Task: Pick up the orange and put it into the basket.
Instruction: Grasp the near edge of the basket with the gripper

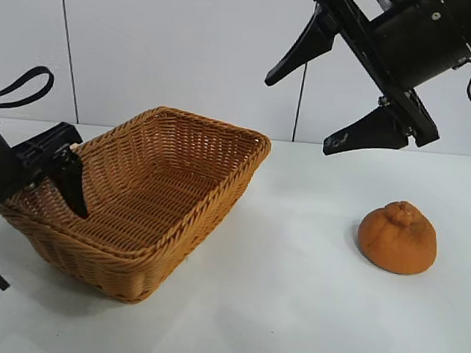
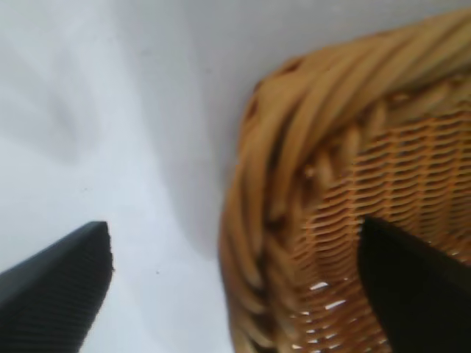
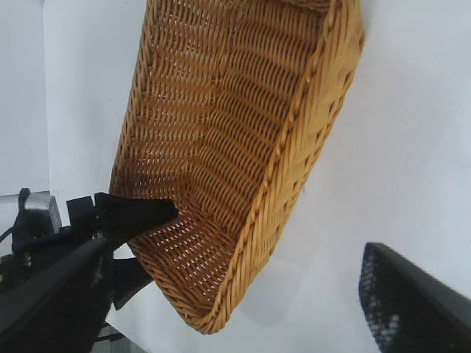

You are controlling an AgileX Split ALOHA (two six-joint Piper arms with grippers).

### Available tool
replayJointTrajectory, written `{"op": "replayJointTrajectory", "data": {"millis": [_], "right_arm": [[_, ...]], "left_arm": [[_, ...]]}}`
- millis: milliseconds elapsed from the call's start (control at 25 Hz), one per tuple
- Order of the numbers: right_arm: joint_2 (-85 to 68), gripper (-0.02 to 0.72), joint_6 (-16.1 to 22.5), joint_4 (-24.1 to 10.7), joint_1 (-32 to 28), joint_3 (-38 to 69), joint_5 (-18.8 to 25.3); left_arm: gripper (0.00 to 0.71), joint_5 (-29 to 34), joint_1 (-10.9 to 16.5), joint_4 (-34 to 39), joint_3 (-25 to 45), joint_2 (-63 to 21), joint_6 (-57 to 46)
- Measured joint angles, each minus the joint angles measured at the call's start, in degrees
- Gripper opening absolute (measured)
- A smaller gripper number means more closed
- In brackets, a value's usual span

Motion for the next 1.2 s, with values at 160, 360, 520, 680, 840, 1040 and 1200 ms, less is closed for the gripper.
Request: {"op": "replayJointTrajectory", "data": {"millis": [160,360,520,680,840,1040,1200], "right_arm": [[0.0,0.62,0.0,0.0,0.0,0.0,-0.2],[0.0,0.62,0.0,0.0,0.0,0.0,-0.3],[0.0,0.62,0.0,0.0,0.0,0.0,-0.4],[0.0,0.62,0.0,0.0,0.0,0.0,-0.4],[0.0,0.62,0.0,0.0,0.0,0.0,-0.6],[0.0,0.62,0.0,0.0,0.0,0.0,-0.5],[0.0,0.62,0.0,0.0,0.0,0.0,-0.3]], "left_arm": [[0.643,3.1,0.0,2.6,-3.3,0.0,-1.2],[0.64,7.0,-2.4,14.5,-3.8,0.0,-12.2],[0.639,7.5,-6.6,24.7,-3.8,0.0,-24.6],[0.639,4.3,-7.9,26.6,-3.8,0.0,-29.4],[0.639,3.1,-8.0,27.0,-3.8,0.0,-30.1],[0.639,-0.1,-7.3,27.1,-3.8,1.0,-30.5],[0.639,-0.1,-7.3,27.2,-3.8,3.8,-30.0]]}}
